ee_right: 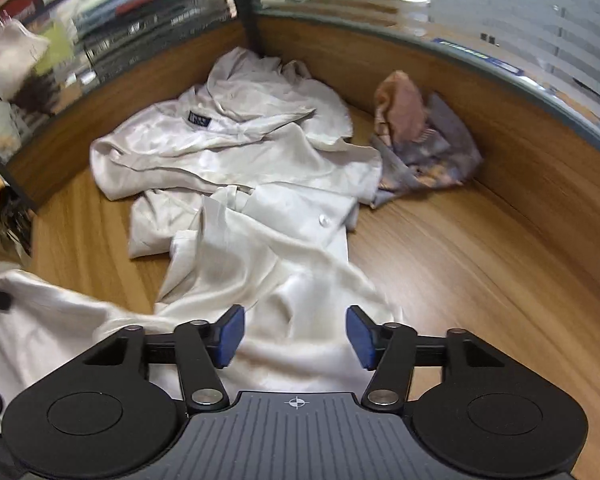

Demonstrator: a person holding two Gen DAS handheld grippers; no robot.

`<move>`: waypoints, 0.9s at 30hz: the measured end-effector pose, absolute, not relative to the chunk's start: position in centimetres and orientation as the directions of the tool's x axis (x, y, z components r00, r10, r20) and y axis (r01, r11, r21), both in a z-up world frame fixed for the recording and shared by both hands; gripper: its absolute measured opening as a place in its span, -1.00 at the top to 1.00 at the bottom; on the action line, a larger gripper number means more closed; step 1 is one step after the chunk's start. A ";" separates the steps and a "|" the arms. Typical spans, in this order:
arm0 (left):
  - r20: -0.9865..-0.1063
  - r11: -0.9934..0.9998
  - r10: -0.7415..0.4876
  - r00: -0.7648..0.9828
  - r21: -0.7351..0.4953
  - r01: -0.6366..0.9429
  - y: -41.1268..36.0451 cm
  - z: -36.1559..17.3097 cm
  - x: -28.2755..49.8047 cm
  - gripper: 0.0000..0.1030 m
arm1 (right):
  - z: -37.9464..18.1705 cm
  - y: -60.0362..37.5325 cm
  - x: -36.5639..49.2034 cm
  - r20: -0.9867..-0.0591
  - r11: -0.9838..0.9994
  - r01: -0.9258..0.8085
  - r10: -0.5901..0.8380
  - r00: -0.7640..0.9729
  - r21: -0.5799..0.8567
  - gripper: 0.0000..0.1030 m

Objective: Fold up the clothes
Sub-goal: 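Lift the cream shirt with both tools and pull it apart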

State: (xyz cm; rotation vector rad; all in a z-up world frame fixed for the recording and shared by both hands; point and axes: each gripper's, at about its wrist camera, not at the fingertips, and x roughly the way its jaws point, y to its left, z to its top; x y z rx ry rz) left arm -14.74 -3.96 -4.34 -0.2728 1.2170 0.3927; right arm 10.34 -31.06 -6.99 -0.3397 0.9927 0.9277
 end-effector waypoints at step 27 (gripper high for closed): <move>-0.934 0.929 0.114 0.338 -0.020 -0.369 1.0 -5.0 -11.1 0.99 | -11.2 -29.8 11.8 -0.869 0.735 -0.677 0.360 0.340 0.040 0.91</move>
